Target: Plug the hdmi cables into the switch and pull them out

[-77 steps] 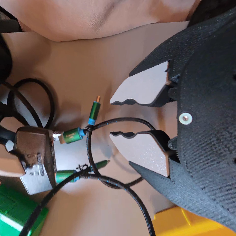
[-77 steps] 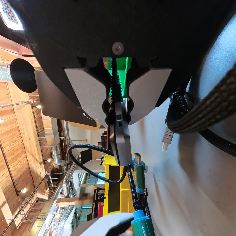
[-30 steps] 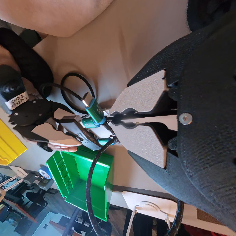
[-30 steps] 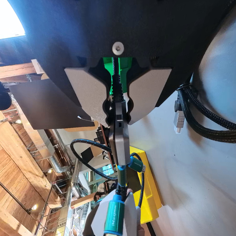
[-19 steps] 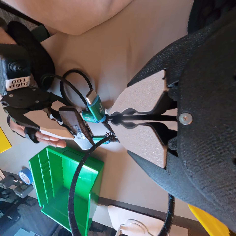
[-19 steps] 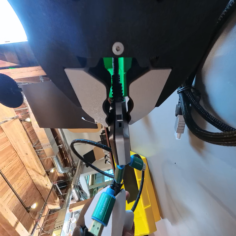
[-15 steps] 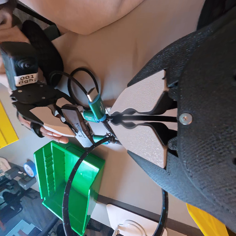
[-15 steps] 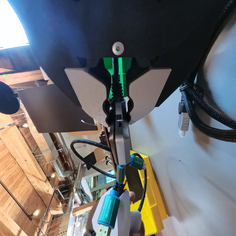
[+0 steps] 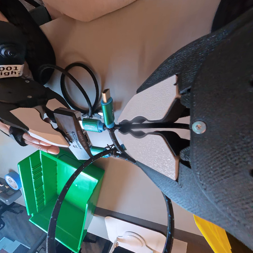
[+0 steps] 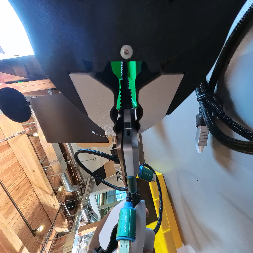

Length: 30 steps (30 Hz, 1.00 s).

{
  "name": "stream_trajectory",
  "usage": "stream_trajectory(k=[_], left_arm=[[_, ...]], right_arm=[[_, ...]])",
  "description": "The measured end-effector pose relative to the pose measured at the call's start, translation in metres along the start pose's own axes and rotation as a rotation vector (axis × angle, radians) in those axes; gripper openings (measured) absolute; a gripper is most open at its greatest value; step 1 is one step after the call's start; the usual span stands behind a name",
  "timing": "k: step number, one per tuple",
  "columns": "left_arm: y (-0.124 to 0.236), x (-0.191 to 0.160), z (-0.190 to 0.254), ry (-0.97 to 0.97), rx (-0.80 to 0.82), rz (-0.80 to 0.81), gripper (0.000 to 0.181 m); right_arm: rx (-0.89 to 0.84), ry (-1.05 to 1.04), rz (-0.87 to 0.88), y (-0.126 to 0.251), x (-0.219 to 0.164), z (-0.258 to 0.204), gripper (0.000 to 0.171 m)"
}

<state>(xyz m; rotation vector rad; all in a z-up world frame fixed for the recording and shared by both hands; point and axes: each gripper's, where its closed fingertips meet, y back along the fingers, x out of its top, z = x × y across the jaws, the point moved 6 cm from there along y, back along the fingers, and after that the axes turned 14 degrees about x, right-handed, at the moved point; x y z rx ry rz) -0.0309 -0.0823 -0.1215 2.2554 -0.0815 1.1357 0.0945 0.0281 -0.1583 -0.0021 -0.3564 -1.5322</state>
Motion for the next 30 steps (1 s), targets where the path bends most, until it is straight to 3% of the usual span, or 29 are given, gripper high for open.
stream_trajectory(k=[13,30], left_arm=[[-0.025,-0.008,0.008,-0.060,-0.011,-0.155,0.006],[-0.036,-0.006,0.012,0.203,-0.098,-0.144,0.005]], right_arm=[[0.078,0.090,-0.081,-0.009,0.004,-0.012,0.021],[0.143,0.056,-0.099,-0.008,-0.002,-0.018,0.021]])
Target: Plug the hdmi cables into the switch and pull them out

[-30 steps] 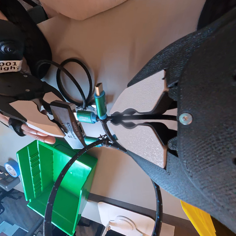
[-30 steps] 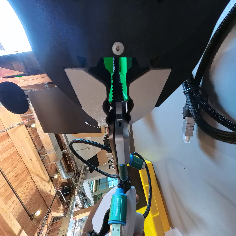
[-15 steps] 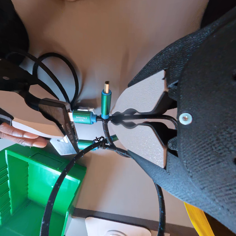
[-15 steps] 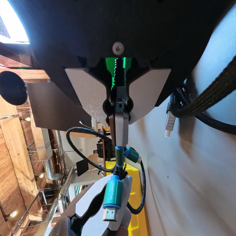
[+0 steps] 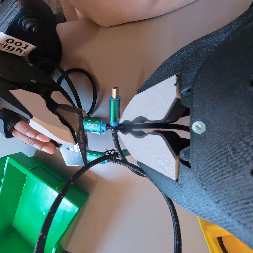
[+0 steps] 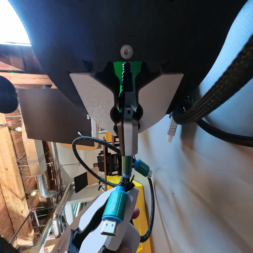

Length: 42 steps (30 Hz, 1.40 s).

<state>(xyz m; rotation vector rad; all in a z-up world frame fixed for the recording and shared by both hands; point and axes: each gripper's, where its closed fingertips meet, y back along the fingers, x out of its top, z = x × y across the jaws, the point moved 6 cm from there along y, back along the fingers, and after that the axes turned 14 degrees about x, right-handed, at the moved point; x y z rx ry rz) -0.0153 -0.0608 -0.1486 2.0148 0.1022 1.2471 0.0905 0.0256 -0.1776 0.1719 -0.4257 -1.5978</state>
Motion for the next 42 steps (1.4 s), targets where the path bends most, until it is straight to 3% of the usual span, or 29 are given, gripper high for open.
stream_trajectory(k=[9,19,30,35,42], left_arm=[[0.015,0.002,-0.010,0.043,0.037,0.157,0.006],[0.022,-0.004,-0.017,0.104,0.070,0.206,0.006],[0.032,-0.005,-0.032,0.132,0.186,0.273,0.012],[0.064,0.001,-0.052,0.184,0.311,0.405,0.020],[0.097,-0.017,-0.069,0.265,0.457,0.487,0.034]], right_arm=[[-0.043,-0.056,0.041,0.000,0.002,0.014,0.025],[-0.012,-0.218,0.095,0.007,0.013,0.024,0.030],[0.160,-0.417,0.144,0.011,0.017,0.042,0.024],[0.190,-0.445,0.121,0.020,0.007,0.077,0.023],[0.150,-0.455,0.022,0.056,-0.015,0.182,0.022]])
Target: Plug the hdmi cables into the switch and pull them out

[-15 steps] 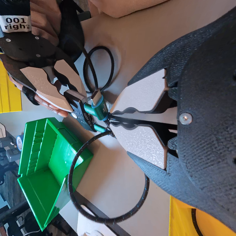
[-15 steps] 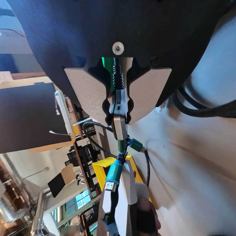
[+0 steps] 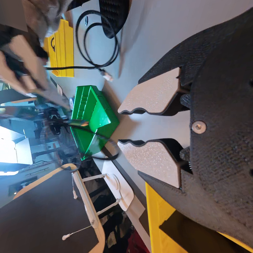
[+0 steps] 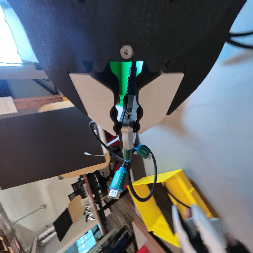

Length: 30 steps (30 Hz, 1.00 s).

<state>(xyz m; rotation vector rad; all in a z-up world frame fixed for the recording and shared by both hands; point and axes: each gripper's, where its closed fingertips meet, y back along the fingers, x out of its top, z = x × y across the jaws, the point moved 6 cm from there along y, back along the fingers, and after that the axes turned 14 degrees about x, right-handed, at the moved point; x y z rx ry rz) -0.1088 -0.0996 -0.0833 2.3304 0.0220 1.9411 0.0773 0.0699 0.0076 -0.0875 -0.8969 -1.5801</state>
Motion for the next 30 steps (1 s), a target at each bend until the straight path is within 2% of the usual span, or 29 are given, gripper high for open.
stream_trajectory(k=[6,10,15,18,21,24,27,30], left_arm=[[0.009,-0.038,0.000,0.003,-0.013,-0.076,0.040],[0.008,-0.061,0.007,-0.010,-0.049,-0.137,0.041],[0.004,-0.078,0.018,-0.074,-0.075,-0.192,0.041],[0.003,-0.081,0.024,-0.124,-0.081,-0.209,0.041],[0.006,-0.080,0.026,-0.173,-0.073,-0.201,0.040],[0.007,-0.078,0.026,-0.176,-0.070,-0.186,0.039],[0.004,-0.080,0.027,-0.162,-0.085,-0.187,0.038],[0.002,-0.084,0.030,-0.180,-0.090,-0.211,0.038]], right_arm=[[-0.287,-0.033,-0.100,0.038,0.008,0.117,0.022],[-0.441,-0.047,-0.150,0.039,0.001,0.178,0.022],[-0.705,-0.081,-0.048,0.027,-0.030,0.225,0.022],[-0.808,-0.169,-0.021,0.004,-0.079,0.216,0.022],[-0.778,-0.265,-0.160,-0.035,-0.145,0.169,0.022],[-0.790,-0.446,-0.247,-0.049,-0.196,0.118,0.022],[-0.745,-0.530,-0.349,-0.054,-0.216,0.085,0.021],[-0.556,-0.546,-0.536,-0.065,-0.219,0.064,0.021]])
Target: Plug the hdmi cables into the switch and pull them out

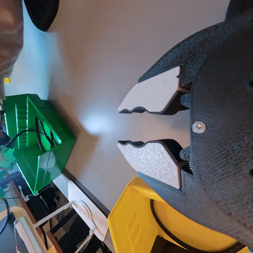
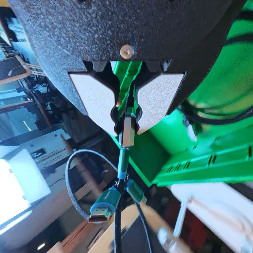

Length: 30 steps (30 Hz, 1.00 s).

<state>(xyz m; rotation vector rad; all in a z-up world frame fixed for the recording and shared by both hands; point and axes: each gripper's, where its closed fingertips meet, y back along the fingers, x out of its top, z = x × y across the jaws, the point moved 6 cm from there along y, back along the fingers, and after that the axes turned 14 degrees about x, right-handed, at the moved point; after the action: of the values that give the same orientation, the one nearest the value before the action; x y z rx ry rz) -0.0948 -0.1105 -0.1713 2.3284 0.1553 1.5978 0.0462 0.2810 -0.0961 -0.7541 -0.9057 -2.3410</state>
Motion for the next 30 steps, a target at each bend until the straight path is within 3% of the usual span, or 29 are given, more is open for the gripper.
stream_trajectory(k=[8,14,15,16,17,19,23,27,30], left_arm=[[0.001,0.002,0.001,-0.016,0.012,0.007,0.037],[0.003,0.003,0.001,-0.022,0.014,0.012,0.037],[0.002,0.002,0.001,-0.023,0.013,0.010,0.037],[0.002,0.001,0.001,-0.024,0.014,0.006,0.037],[0.002,0.000,0.001,-0.028,0.018,0.002,0.037],[0.002,-0.002,-0.001,-0.039,0.028,-0.003,0.037],[0.002,-0.003,-0.004,-0.004,0.027,0.006,0.037],[-0.004,-0.008,-0.003,0.030,0.017,-0.011,0.037],[-0.003,-0.004,0.000,0.029,0.015,-0.016,0.035]], right_arm=[[0.272,0.393,-0.589,-0.006,-0.008,-0.044,0.028],[0.471,0.509,-0.768,-0.013,-0.019,-0.062,0.036],[0.560,0.544,-0.797,-0.010,-0.025,-0.070,0.027],[0.662,0.564,-0.825,-0.007,-0.035,-0.081,0.002],[0.649,0.589,-0.791,-0.008,-0.038,-0.086,0.005],[0.432,0.573,-0.684,-0.006,-0.028,-0.071,0.013],[0.493,0.177,-0.253,0.038,0.005,-0.054,0.020],[0.474,0.036,0.165,0.098,0.021,-0.044,0.021],[0.470,-0.026,0.341,0.135,0.013,-0.055,0.021]])
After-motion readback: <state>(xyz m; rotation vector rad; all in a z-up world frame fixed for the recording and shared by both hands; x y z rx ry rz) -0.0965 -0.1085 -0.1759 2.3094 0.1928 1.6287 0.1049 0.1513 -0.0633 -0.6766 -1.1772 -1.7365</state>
